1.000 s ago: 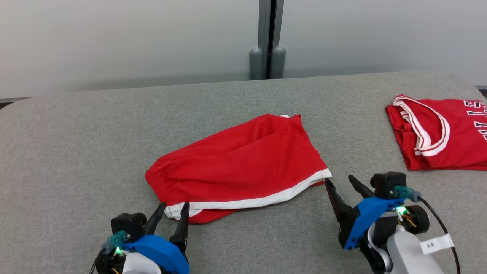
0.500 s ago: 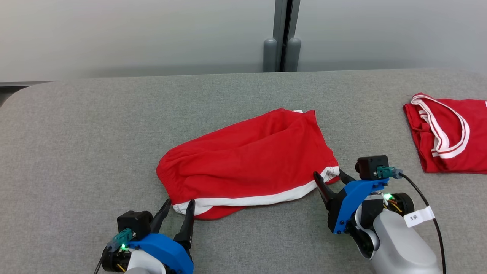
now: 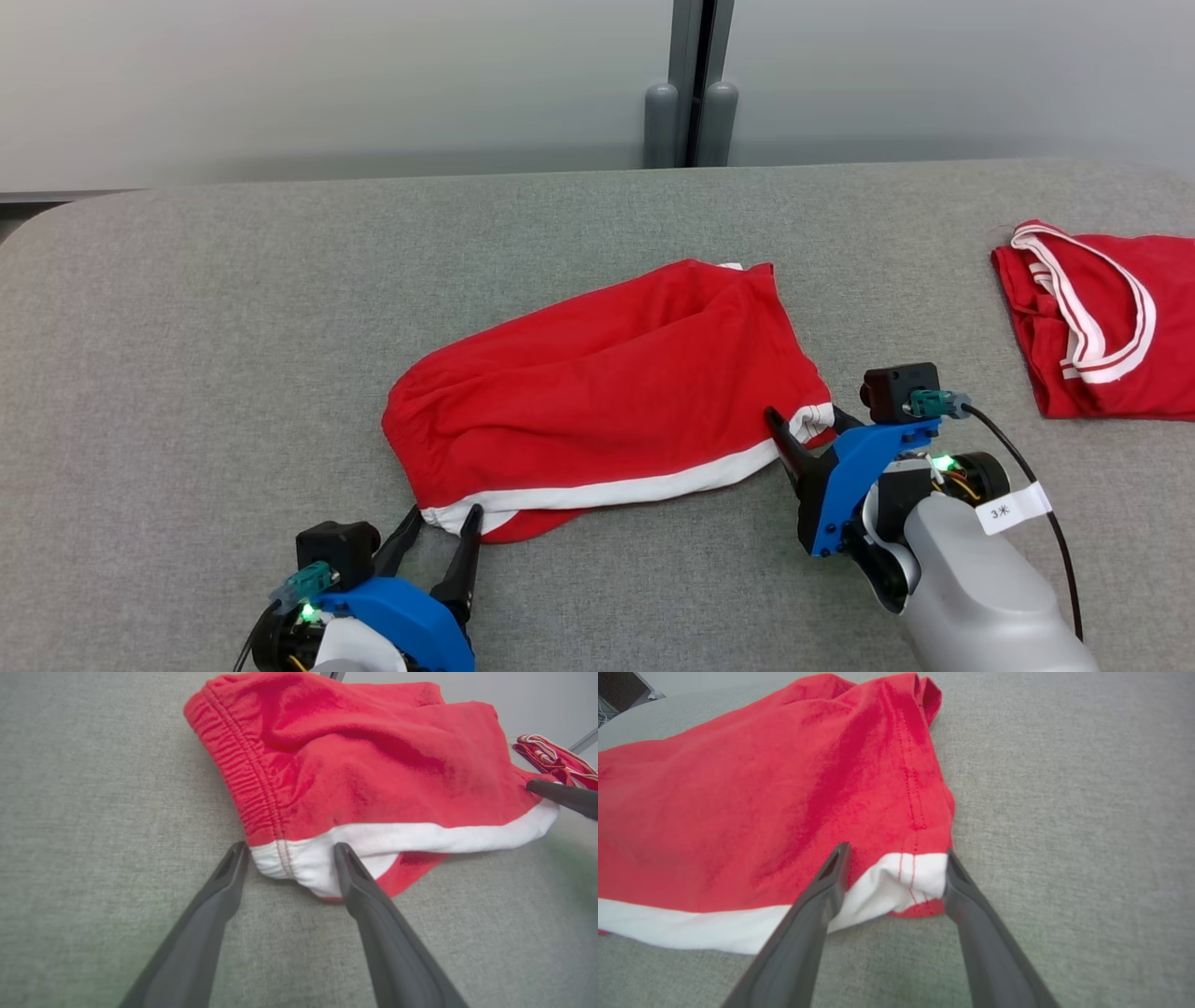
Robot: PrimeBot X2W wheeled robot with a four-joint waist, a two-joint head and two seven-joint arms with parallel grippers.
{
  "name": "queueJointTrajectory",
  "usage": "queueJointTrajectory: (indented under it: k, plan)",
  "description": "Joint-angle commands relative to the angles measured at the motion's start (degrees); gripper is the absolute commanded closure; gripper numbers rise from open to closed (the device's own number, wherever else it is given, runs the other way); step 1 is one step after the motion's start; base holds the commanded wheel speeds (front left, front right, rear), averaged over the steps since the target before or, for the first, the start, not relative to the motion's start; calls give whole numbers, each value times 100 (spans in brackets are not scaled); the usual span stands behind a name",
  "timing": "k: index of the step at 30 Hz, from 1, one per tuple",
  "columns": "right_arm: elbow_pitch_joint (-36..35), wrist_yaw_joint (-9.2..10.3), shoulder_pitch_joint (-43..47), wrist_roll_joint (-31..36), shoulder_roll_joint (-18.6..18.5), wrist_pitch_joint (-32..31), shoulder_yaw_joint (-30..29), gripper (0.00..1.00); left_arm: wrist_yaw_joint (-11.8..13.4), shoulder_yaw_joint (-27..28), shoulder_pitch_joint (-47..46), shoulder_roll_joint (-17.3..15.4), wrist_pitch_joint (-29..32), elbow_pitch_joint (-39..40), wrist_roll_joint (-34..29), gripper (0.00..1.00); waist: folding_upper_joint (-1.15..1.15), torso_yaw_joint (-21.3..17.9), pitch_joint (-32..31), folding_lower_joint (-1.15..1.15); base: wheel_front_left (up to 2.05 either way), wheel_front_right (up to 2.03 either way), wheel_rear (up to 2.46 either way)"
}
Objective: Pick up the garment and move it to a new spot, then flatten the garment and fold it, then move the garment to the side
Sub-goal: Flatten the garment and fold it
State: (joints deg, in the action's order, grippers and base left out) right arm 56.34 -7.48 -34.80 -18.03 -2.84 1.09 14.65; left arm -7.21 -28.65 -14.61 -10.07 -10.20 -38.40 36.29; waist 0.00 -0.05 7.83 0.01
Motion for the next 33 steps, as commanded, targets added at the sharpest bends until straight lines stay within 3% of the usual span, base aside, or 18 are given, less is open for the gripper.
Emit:
queueJointTrajectory:
  k: [1, 3, 4, 5, 6, 7, 15, 22, 28, 33]
  plan:
    - [77, -3, -119, -69, -9, 42, 45, 25, -34, 27, -140, 2, -31, -59, 29, 0, 0, 11, 18, -1, 0, 0, 0]
    - [143, -3, -180, -104, -9, 71, 87, 39, 28, 49, -153, 22, -36, -133, 50, 0, 0, 20, 33, -1, 0, 0, 0]
    - [178, -2, -200, -129, -9, 97, 108, 57, 30, 43, -163, 29, -29, -165, 50, 12, 0, 23, 39, -1, 0, 0, 0]
    - [197, -2, -219, -145, -9, 124, 136, 75, 26, 37, -181, 34, -65, -176, 58, 34, 0, 26, 42, -1, 0, 0, 0]
    - [216, -2, -241, -168, -9, 150, 164, 100, 18, 7, -202, 37, -73, -184, 58, 57, 0, 28, 44, -1, 0, 0, 0]
    - [245, -2, -258, -172, -10, 162, 192, 100, 10, -28, -228, 31, -112, -180, 32, 100, 0, 30, 42, -1, 0, 0, 0]
    - [69, -3, -151, -392, -62, 543, 170, 100, -36, -93, -253, -23, -266, 258, 286, 100, 0, 23, -74, -1, 0, 0, 0]
    - [-905, -2, 225, -599, -357, 559, 114, 100, -43, -128, -45, -430, -128, 1746, 761, 100, 0, 0, -150, -1, 0, 0, 0]
    - [-3118, -2, 931, -542, -804, -172, -469, 100, 7, 141, 167, -1145, 754, 3857, 1578, 100, 0, -75, -172, -1, 0, 0, 0]
    - [-5787, -3, 1555, -392, -710, -1265, -1155, 100, 478, 491, 69, -1583, 1708, 5471, 2281, 100, 0, -126, -78, -1, 0, 0, 0]
